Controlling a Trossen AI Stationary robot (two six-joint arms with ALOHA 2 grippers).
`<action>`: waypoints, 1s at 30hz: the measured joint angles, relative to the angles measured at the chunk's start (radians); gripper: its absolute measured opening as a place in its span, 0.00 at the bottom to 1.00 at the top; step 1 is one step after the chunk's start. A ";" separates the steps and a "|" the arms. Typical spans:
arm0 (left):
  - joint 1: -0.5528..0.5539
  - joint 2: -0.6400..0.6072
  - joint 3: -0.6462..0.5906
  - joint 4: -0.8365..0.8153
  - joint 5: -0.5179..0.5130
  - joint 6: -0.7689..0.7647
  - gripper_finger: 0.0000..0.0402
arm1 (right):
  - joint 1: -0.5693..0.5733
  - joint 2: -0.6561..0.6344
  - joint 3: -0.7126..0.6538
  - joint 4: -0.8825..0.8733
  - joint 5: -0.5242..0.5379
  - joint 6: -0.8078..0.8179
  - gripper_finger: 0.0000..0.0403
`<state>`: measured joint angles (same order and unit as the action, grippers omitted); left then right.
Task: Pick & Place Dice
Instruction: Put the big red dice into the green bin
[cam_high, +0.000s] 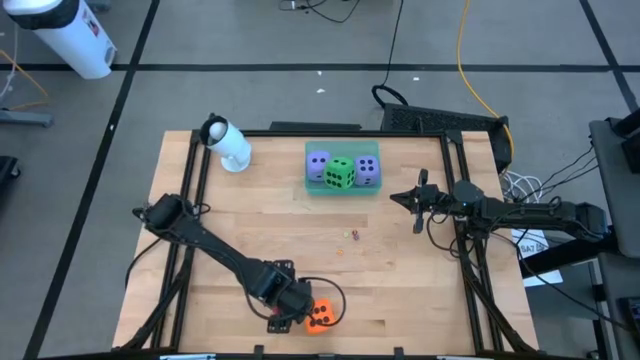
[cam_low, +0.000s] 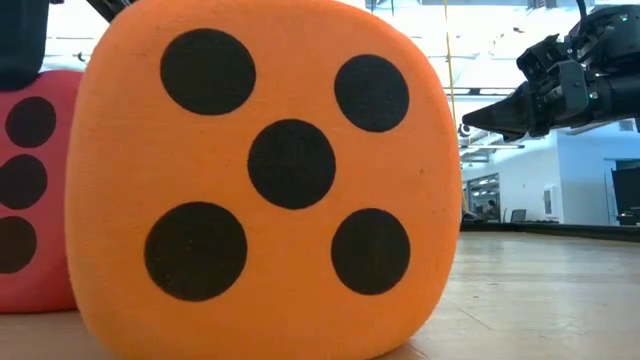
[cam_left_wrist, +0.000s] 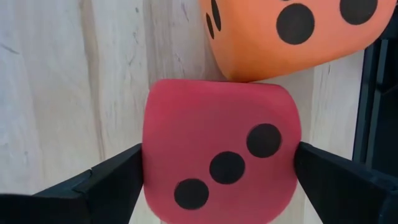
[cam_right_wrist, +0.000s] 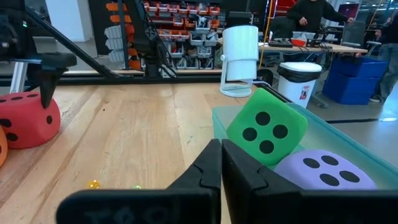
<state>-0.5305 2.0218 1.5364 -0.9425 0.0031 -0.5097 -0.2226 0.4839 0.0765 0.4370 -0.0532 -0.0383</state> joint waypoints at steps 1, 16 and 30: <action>0.004 0.003 0.000 0.004 0.006 0.008 0.99 | 0.000 0.000 0.000 0.000 0.000 0.000 0.01; 0.021 0.014 -0.020 0.035 0.039 0.026 0.99 | 0.000 0.000 0.000 0.002 0.000 0.000 0.01; 0.022 0.014 -0.050 0.078 0.033 0.034 0.99 | 0.000 0.000 0.000 0.008 0.000 0.001 0.01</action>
<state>-0.5087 2.0357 1.4860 -0.8646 0.0366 -0.4758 -0.2226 0.4836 0.0765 0.4450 -0.0536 -0.0376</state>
